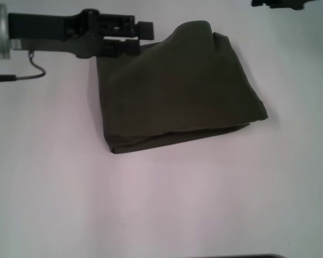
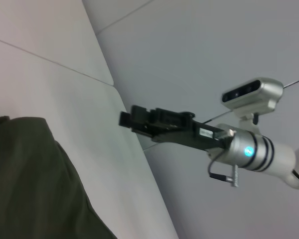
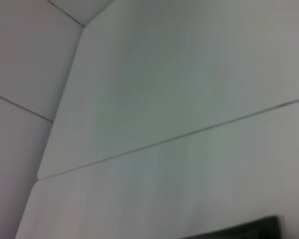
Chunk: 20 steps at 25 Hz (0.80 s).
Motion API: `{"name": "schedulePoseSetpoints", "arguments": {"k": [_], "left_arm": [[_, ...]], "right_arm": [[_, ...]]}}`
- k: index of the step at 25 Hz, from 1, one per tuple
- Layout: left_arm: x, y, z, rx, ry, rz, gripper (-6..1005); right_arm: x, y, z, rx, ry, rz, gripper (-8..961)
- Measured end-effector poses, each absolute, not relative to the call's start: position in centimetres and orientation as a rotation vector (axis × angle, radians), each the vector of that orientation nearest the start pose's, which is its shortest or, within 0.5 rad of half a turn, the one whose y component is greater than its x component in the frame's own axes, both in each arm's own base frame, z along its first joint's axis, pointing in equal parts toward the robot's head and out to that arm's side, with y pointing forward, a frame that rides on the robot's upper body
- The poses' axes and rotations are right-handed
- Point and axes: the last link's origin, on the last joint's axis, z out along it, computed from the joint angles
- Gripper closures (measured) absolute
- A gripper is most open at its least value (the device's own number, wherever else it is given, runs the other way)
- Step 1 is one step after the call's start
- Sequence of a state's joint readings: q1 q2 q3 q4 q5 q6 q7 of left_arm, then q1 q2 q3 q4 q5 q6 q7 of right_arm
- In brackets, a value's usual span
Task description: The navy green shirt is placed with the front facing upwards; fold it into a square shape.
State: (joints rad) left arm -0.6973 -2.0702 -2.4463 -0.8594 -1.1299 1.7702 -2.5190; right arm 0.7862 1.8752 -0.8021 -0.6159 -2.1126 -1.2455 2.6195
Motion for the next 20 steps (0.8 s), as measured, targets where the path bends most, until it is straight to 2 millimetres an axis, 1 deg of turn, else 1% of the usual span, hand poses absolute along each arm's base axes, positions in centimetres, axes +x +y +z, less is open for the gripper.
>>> {"name": "schedulePoseSetpoints", "arguments": {"k": [3,6,8,11,16,20], "left_arm": [[-17.2,36.4,3.2,-2.641,-1.784,-0.755,313],[-17.5,36.8,3.8,-2.632,-1.773,-0.724,330],[-17.8,36.9,4.3,-2.617,-1.795,-0.705,425],[-17.9,37.0,4.7,-2.596,-1.828,-0.693,567],[-18.0,37.0,4.7,-2.581,-1.863,-0.686,749],[-18.5,36.9,5.1,-2.551,-1.885,-0.697,866]], "right_arm": [[24.0,43.0,7.6,-2.088,1.8,0.568,524],[24.7,42.2,8.2,-2.104,1.806,0.55,525],[24.7,41.9,8.3,-2.133,1.814,0.524,526],[24.0,41.8,8.2,-2.177,1.811,0.502,526],[22.1,42.0,7.2,-2.264,1.797,0.439,527],[20.9,41.6,6.1,-2.342,1.831,0.322,528]]}}
